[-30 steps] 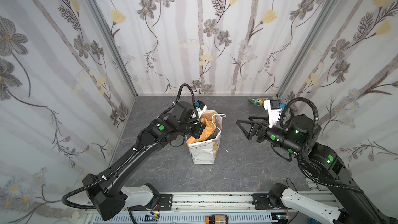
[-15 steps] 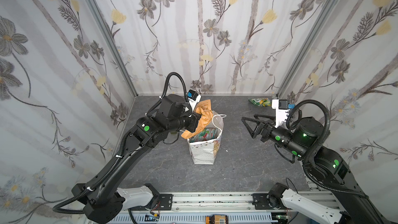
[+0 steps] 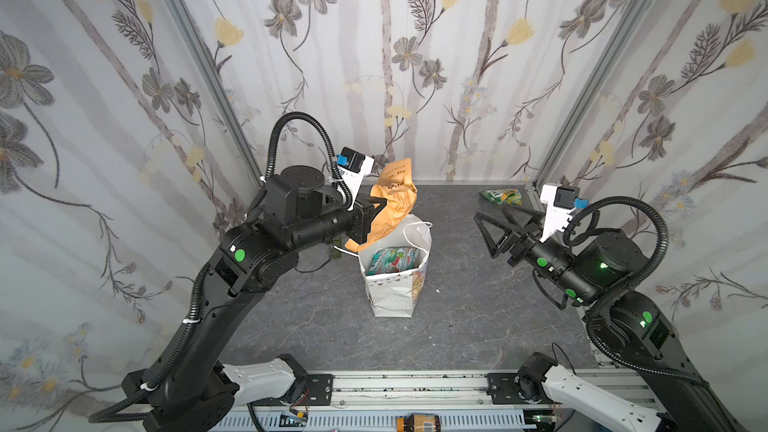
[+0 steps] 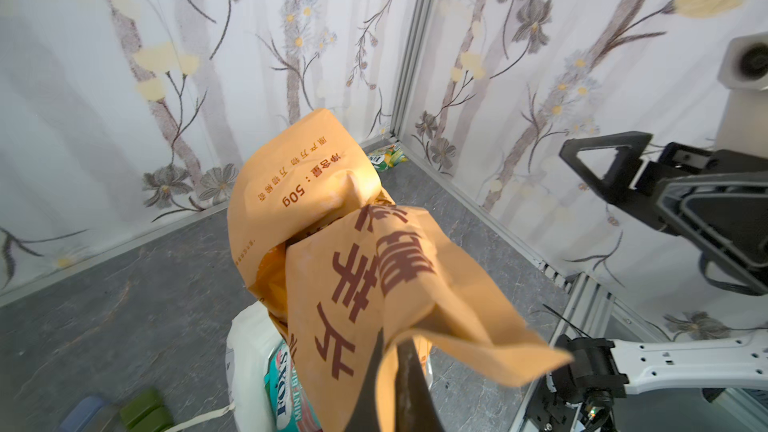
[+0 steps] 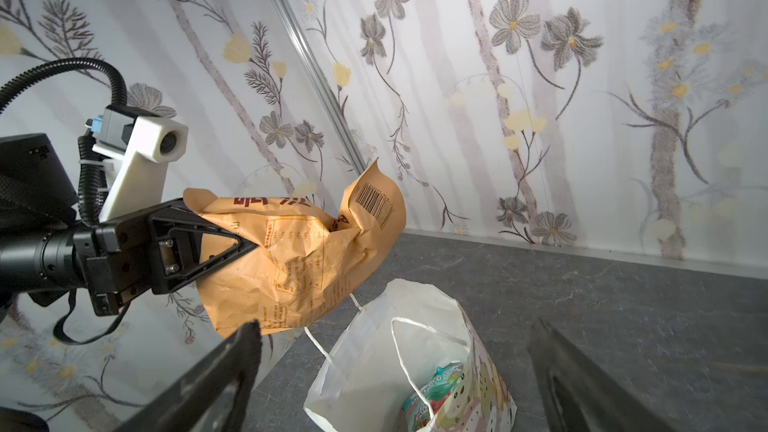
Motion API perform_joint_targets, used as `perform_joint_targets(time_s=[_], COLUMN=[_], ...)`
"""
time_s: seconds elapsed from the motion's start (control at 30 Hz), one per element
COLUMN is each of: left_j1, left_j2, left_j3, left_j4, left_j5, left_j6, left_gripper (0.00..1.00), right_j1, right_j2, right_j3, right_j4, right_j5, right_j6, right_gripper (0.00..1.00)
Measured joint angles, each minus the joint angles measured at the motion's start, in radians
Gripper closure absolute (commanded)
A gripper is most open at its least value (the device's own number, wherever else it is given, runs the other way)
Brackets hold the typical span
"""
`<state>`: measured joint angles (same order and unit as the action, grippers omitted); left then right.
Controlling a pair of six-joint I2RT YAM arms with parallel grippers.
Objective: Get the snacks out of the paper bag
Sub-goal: 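Lift the orange-brown paper pouch out of the bag with the left gripper, then grasp the top of the orange-brown pouch with the right gripper while left holds it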
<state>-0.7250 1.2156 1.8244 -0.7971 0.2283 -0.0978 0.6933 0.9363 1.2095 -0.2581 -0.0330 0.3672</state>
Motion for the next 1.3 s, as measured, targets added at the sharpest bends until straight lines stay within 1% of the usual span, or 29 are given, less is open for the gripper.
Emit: perform_joint_targets(time_s=[0.1, 0.17, 0.33, 0.5, 0.63, 0.7, 0.77, 0.9, 1.13, 1.3], left_j1=[0.000, -0.005, -0.041, -0.106, -0.152, -0.173, -0.194, -0.234, -0.269, -0.281], left_j2=[0.016, 0.035, 0.095, 0.163, 0.210, 0.227, 0.240, 0.255, 0.254, 0.242], left_j3=[0.050, 0.090, 0.178, 0.285, 0.349, 0.378, 0.402, 0.421, 0.429, 0.426], left_j4=[-0.013, -0.038, -0.118, -0.221, -0.286, -0.317, -0.340, -0.370, -0.389, -0.389], left_j5=[0.031, 0.037, 0.043, 0.045, 0.035, 0.029, 0.016, -0.013, -0.037, -0.041], left_j6=[0.019, 0.039, 0.107, 0.190, 0.242, 0.264, 0.280, 0.310, 0.335, 0.345], left_gripper=[1.00, 1.00, 1.00, 1.00, 1.00, 1.00, 1.00, 1.00, 1.00, 1.00], right_j1=[-0.001, -0.001, 0.000, 0.002, 0.005, 0.005, 0.006, 0.006, 0.007, 0.009], right_j2=[0.022, 0.041, 0.080, 0.166, 0.206, 0.234, 0.258, 0.286, 0.308, 0.299], right_j3=[0.008, 0.018, 0.021, 0.115, 0.163, 0.192, 0.212, 0.223, 0.222, 0.195], right_j4=[0.053, 0.087, 0.133, 0.097, 0.026, -0.031, -0.077, -0.140, -0.193, -0.177], right_j5=[-0.050, -0.084, -0.201, -0.282, -0.362, -0.396, -0.414, -0.432, -0.431, -0.456], right_j6=[-0.115, -0.206, -0.523, -0.809, -1.001, -1.080, -1.136, -1.203, -1.245, -1.250], right_gripper=[0.01, 0.05, 0.00, 0.01, 0.02, 0.07, 0.14, 0.19, 0.31, 0.42])
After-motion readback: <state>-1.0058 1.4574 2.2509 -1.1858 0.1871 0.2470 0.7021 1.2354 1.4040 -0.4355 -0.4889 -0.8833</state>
